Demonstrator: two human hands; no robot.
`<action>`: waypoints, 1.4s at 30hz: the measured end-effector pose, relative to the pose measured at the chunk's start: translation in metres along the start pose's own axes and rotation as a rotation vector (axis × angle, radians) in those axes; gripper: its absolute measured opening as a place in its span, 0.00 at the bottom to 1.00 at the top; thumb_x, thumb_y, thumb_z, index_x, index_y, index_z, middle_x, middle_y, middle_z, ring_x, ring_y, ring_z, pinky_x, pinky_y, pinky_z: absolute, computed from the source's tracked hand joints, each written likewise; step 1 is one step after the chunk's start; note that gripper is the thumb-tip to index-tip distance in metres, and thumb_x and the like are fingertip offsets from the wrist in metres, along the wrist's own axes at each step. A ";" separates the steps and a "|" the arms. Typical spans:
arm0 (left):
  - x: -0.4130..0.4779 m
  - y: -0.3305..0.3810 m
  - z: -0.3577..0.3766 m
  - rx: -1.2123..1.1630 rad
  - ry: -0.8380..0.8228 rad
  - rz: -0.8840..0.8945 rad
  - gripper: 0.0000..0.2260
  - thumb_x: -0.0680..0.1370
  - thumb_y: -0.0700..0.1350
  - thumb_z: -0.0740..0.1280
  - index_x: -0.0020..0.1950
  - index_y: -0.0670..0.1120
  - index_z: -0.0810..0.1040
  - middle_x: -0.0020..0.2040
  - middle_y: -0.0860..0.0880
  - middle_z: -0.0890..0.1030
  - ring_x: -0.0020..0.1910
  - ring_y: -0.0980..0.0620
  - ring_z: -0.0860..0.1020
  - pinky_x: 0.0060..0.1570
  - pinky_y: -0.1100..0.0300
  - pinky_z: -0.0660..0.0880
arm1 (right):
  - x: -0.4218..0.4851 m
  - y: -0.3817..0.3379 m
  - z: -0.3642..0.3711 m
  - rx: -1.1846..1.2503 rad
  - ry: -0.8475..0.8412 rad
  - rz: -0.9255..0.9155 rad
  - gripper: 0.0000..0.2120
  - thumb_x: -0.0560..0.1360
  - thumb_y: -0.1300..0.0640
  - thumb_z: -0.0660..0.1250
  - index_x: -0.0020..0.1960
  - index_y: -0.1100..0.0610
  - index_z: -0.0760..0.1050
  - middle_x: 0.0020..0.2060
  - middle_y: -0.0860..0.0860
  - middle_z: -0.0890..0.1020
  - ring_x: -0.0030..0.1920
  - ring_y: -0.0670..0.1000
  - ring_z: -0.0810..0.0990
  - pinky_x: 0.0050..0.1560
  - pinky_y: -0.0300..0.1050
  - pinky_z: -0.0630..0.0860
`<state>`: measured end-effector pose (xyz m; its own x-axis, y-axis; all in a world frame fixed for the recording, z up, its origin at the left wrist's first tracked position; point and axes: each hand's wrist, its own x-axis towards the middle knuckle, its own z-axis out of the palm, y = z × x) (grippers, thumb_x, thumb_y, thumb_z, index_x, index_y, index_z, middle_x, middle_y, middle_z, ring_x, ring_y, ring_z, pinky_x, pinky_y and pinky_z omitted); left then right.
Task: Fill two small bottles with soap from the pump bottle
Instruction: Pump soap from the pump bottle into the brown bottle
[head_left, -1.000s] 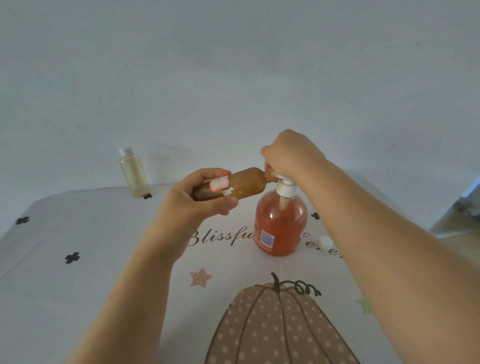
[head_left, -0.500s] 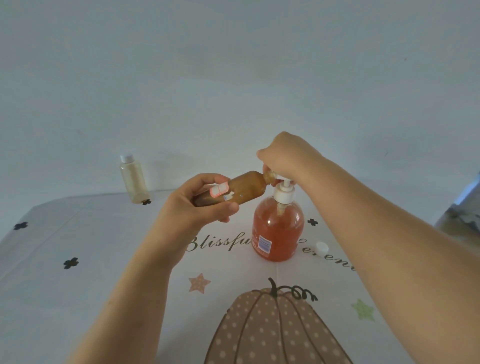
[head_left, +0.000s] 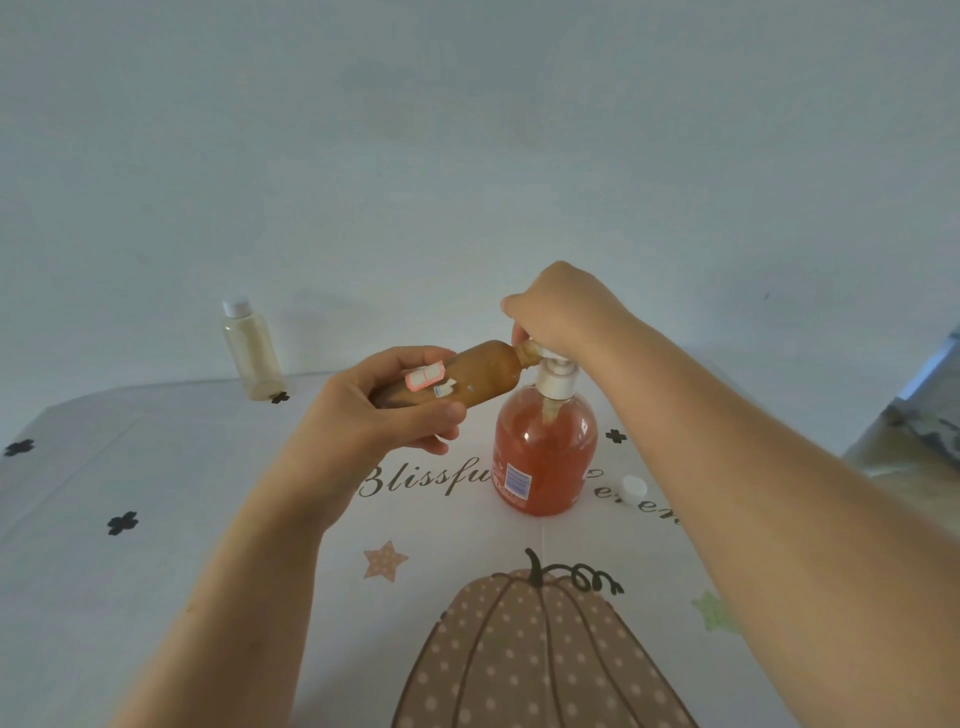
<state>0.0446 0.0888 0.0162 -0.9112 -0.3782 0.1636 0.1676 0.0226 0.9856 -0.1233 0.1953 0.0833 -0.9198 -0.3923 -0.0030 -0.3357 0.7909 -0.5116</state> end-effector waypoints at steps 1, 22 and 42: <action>0.000 0.001 0.001 -0.002 0.001 0.000 0.20 0.64 0.37 0.78 0.55 0.46 0.83 0.41 0.45 0.84 0.39 0.45 0.83 0.40 0.59 0.81 | -0.001 -0.001 -0.003 -0.002 0.004 -0.015 0.13 0.76 0.58 0.62 0.51 0.59 0.85 0.40 0.54 0.85 0.34 0.54 0.79 0.36 0.43 0.72; 0.000 0.001 -0.001 -0.014 0.002 -0.023 0.15 0.65 0.37 0.78 0.50 0.47 0.85 0.41 0.43 0.84 0.35 0.43 0.83 0.36 0.56 0.80 | 0.004 0.005 0.008 -0.016 0.012 -0.013 0.13 0.76 0.56 0.61 0.48 0.59 0.84 0.42 0.55 0.86 0.44 0.58 0.84 0.42 0.46 0.74; 0.000 -0.001 0.000 -0.019 0.013 -0.033 0.17 0.67 0.38 0.77 0.55 0.44 0.83 0.40 0.45 0.84 0.37 0.42 0.84 0.41 0.55 0.81 | -0.004 0.001 0.002 -0.042 -0.053 -0.053 0.21 0.80 0.44 0.60 0.52 0.60 0.83 0.35 0.53 0.81 0.37 0.55 0.79 0.44 0.47 0.73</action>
<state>0.0449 0.0887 0.0156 -0.9112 -0.3908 0.1304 0.1448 -0.0074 0.9894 -0.1196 0.1967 0.0806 -0.8889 -0.4576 -0.0224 -0.3931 0.7867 -0.4760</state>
